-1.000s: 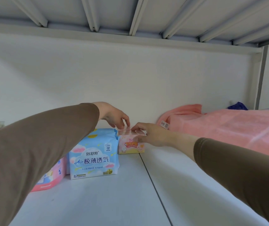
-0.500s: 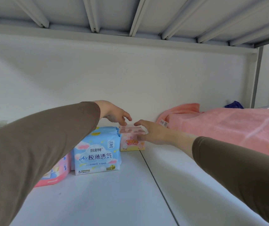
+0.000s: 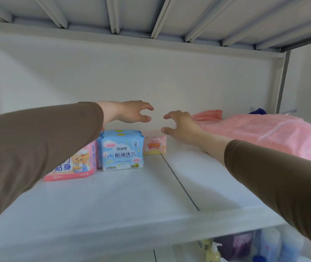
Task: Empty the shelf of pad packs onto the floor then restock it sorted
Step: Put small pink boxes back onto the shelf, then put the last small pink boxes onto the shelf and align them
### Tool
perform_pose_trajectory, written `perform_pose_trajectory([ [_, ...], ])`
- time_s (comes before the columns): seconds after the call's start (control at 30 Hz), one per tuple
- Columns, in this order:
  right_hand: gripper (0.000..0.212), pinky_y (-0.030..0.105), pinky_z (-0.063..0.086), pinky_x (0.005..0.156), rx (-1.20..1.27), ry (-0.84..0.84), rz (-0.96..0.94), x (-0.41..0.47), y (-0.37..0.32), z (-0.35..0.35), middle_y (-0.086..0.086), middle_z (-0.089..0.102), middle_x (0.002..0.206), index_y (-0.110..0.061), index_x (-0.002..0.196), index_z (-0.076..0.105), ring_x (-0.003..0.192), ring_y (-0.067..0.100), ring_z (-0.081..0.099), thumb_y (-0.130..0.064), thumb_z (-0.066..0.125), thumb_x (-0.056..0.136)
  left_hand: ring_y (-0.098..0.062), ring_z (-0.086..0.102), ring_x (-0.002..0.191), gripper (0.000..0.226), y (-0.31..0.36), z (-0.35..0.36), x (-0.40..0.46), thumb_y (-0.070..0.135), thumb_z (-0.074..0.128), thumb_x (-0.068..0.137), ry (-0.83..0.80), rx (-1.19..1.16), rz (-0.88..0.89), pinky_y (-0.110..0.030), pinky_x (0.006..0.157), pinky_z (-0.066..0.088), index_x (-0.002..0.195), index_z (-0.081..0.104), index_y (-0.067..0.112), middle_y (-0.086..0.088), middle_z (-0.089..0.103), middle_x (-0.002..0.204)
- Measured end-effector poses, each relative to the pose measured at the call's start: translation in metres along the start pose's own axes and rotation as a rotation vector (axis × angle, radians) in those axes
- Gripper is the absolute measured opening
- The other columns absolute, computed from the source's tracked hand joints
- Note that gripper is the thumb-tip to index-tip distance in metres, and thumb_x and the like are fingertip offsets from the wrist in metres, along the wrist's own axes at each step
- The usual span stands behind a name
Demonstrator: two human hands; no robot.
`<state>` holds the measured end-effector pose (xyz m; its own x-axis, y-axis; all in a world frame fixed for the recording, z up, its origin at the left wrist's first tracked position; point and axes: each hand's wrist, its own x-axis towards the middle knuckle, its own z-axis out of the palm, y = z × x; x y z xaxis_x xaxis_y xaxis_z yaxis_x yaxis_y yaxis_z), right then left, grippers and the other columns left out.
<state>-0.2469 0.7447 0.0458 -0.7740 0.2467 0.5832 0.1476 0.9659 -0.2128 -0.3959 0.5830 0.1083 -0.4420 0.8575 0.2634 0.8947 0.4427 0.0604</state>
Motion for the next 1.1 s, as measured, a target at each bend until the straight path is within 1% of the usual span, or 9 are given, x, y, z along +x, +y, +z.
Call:
perform_pose_trajectory([
  [0.13, 0.054, 0.047, 0.038, 0.105, 0.004, 0.013, -0.028, -0.025, -0.018, -0.012, 0.0, 0.047, 0.144, -0.025, 0.138, 0.049, 0.133, 0.024, 0.035, -0.046, 0.063, 0.09, -0.02, 0.022, 0.147, 0.056, 0.012, -0.003, -0.041, 0.044, 0.054, 0.097, 0.046, 0.019, 0.02, -0.037, 0.118, 0.021, 0.149, 0.035, 0.031, -0.003, 0.032, 0.157],
  [0.3, 0.051, 0.046, 0.036, 0.106, 0.064, 0.036, -0.061, -0.071, -0.034, -0.032, 0.0, 0.048, 0.142, -0.025, 0.136, 0.052, 0.133, 0.025, 0.035, -0.042, 0.064, 0.09, -0.023, 0.024, 0.146, 0.056, 0.046, 0.0, -0.104, 0.036, 0.058, 0.096, 0.14, 0.015, 0.036, -0.033, 0.116, 0.021, 0.148, 0.038, 0.025, -0.006, 0.036, 0.154],
  [0.4, 0.05, 0.048, 0.035, 0.108, 0.098, 0.03, -0.073, -0.111, -0.04, -0.043, -0.001, 0.047, 0.142, -0.025, 0.136, 0.051, 0.132, 0.024, 0.035, -0.041, 0.063, 0.09, -0.019, 0.016, 0.149, 0.056, 0.071, 0.007, -0.149, 0.036, 0.057, 0.097, 0.153, 0.006, 0.02, -0.033, 0.117, 0.018, 0.148, 0.037, 0.026, 0.001, 0.032, 0.157],
  [0.47, 0.049, 0.048, 0.035, 0.107, 0.111, 0.027, -0.081, -0.141, -0.043, -0.049, -0.001, 0.048, 0.139, -0.025, 0.136, 0.051, 0.129, 0.025, 0.036, -0.04, 0.064, 0.09, -0.02, 0.017, 0.148, 0.055, 0.088, 0.014, -0.178, 0.036, 0.057, 0.097, 0.152, 0.006, 0.016, -0.032, 0.116, 0.018, 0.148, 0.038, 0.026, 0.0, 0.033, 0.156],
  [0.63, 0.051, 0.045, 0.038, 0.1, 0.122, 0.076, -0.12, -0.214, -0.059, -0.056, -0.001, 0.052, 0.133, -0.023, 0.136, 0.05, 0.123, 0.026, 0.038, -0.036, 0.065, 0.09, -0.018, 0.011, 0.15, 0.059, 0.126, 0.039, -0.239, 0.041, 0.059, 0.095, 0.215, 0.036, 0.034, -0.031, 0.117, 0.014, 0.149, 0.038, 0.026, 0.002, 0.028, 0.159],
  [0.8, 0.051, 0.041, 0.037, 0.098, 0.119, 0.142, -0.136, -0.274, -0.077, -0.048, -0.001, 0.052, 0.132, -0.022, 0.137, 0.048, 0.119, 0.026, 0.04, -0.037, 0.062, 0.09, -0.018, 0.004, 0.152, 0.06, 0.14, 0.071, -0.294, 0.044, 0.058, 0.095, 0.252, 0.098, 0.126, -0.035, 0.121, 0.008, 0.149, 0.035, 0.03, 0.003, 0.02, 0.163],
  [0.87, 0.051, 0.043, 0.038, 0.099, 0.121, 0.15, -0.145, -0.3, -0.081, -0.04, -0.001, 0.051, 0.134, -0.022, 0.137, 0.048, 0.122, 0.026, 0.04, -0.036, 0.061, 0.089, -0.02, 0.003, 0.152, 0.061, 0.142, 0.086, -0.319, 0.043, 0.059, 0.094, 0.262, 0.12, 0.157, -0.038, 0.123, 0.009, 0.149, 0.036, 0.028, 0.0, 0.019, 0.163],
  [1.0, 0.052, 0.037, 0.034, 0.096, 0.097, 0.125, -0.142, -0.357, -0.092, -0.016, -0.006, 0.046, 0.142, -0.023, 0.137, 0.047, 0.129, 0.023, 0.036, -0.034, 0.059, 0.088, -0.022, 0.002, 0.153, 0.061, 0.143, 0.123, -0.37, 0.042, 0.058, 0.094, 0.263, 0.138, 0.191, -0.041, 0.124, 0.007, 0.148, 0.037, 0.025, -0.004, 0.017, 0.164],
  [1.1, 0.052, 0.042, 0.037, 0.096, 0.092, 0.092, -0.095, -0.403, -0.101, 0.009, -0.005, 0.048, 0.14, -0.023, 0.136, 0.049, 0.124, 0.025, 0.039, -0.035, 0.057, 0.086, -0.026, 0.003, 0.152, 0.061, 0.139, 0.16, -0.41, 0.043, 0.056, 0.094, 0.259, 0.15, 0.256, -0.045, 0.123, 0.011, 0.148, 0.038, 0.023, -0.006, 0.017, 0.164],
])
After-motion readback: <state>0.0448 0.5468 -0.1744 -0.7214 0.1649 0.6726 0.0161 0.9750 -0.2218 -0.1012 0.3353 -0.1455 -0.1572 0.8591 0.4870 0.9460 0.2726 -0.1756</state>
